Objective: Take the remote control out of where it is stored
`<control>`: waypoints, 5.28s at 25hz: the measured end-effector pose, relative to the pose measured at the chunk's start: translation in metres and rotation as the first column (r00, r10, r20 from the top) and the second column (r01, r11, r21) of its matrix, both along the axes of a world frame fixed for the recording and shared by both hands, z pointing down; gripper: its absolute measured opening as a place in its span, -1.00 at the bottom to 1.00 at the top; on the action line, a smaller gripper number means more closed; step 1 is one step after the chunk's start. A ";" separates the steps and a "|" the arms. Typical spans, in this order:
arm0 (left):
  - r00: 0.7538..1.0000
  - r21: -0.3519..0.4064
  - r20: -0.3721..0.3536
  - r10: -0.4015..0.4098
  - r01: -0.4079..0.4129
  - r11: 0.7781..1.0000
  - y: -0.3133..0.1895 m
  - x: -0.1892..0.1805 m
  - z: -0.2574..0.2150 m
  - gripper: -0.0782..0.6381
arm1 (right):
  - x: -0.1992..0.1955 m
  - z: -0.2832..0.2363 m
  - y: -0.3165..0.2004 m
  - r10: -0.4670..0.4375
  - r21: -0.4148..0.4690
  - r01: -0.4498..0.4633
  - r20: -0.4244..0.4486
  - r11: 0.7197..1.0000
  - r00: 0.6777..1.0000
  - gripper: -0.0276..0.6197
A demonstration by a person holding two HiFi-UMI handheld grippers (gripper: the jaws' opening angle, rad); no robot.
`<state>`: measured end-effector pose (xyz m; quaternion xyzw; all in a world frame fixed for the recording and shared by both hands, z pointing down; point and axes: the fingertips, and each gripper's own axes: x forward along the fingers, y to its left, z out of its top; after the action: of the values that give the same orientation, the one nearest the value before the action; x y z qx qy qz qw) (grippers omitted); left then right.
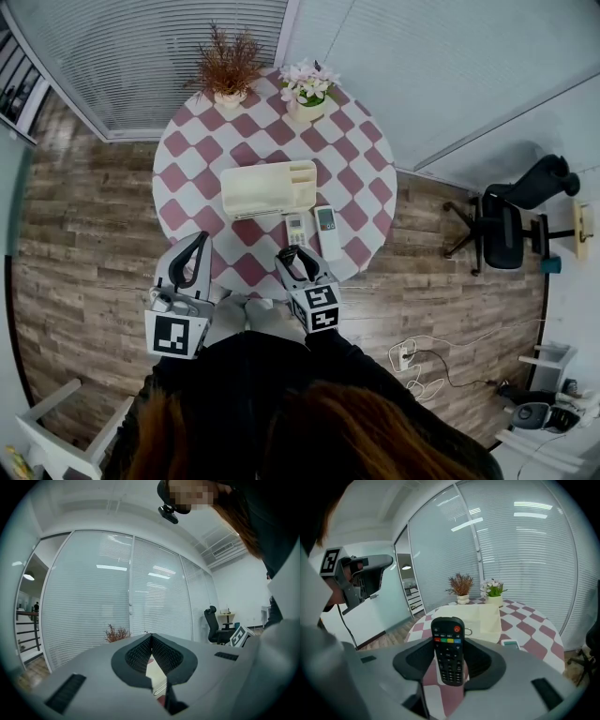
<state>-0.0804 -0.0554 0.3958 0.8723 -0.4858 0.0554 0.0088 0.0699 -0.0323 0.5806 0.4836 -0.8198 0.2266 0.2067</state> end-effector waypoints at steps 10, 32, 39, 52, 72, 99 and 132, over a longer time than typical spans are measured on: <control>1.000 0.000 0.002 -0.005 0.005 1.000 -0.002 -0.001 0.001 -0.76 | -0.003 0.026 -0.001 -0.021 -0.082 0.020 -0.014 0.996 1.000 -0.28; 1.000 -0.006 0.010 -0.028 0.028 1.000 0.001 -0.007 0.002 -0.76 | -0.039 0.075 -0.055 -0.102 -0.131 0.091 -0.081 0.987 0.991 -0.28; 0.999 -0.014 0.021 -0.039 0.039 0.999 0.003 -0.012 0.002 -0.76 | -0.043 0.090 -0.064 -0.122 -0.138 0.109 -0.096 0.984 0.988 -0.28; 0.999 -0.021 0.034 -0.036 0.036 0.999 0.006 -0.014 0.005 -0.76 | -0.047 0.106 -0.067 -0.144 -0.174 0.120 -0.131 0.977 0.981 -0.28; 0.999 -0.018 0.018 -0.033 0.033 0.999 0.004 -0.014 0.005 -0.76 | -0.042 0.088 -0.072 -0.111 -0.115 0.095 -0.134 0.989 0.985 -0.85; 1.000 -0.009 0.004 -0.012 0.012 1.000 0.004 -0.013 0.005 -0.76 | -0.041 -0.097 -0.064 -0.052 0.332 0.051 -0.005 0.942 0.999 -0.87; 0.999 0.001 -0.004 0.046 -0.046 0.999 0.001 0.000 0.004 -0.76 | -0.027 -0.186 -0.024 -0.051 0.451 0.009 0.080 0.892 0.995 -0.87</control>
<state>-0.0800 -0.0545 0.3994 0.8833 -0.4656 0.0533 0.0080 0.0428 -0.0560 0.3944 0.4949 -0.8658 0.0490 0.0555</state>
